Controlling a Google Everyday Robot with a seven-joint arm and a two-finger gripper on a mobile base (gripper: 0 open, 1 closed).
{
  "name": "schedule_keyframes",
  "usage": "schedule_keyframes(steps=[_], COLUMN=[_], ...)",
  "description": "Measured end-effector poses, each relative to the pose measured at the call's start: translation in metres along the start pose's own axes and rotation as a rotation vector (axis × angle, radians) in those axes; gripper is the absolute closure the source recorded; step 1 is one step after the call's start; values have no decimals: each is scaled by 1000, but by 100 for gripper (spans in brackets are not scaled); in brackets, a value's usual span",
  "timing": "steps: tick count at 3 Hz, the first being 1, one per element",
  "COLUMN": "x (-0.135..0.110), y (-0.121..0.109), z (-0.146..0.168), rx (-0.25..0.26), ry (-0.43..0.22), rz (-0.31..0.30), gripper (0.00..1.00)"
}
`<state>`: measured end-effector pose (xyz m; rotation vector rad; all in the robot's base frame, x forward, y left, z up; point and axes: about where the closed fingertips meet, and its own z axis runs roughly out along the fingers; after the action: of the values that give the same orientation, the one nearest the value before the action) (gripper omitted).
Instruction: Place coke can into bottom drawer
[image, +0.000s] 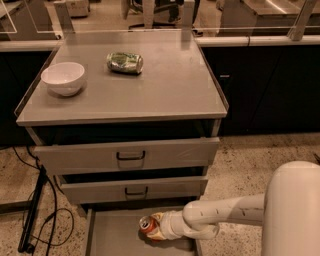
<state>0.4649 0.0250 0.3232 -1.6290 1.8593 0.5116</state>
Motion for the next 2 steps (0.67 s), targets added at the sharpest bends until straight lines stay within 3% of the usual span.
schedule_keyframes(steps=[1, 2], x=[0, 19], y=[5, 11], z=[11, 36], rx=[-7, -23], ry=[28, 72], rz=[-16, -7], gripper=[100, 100])
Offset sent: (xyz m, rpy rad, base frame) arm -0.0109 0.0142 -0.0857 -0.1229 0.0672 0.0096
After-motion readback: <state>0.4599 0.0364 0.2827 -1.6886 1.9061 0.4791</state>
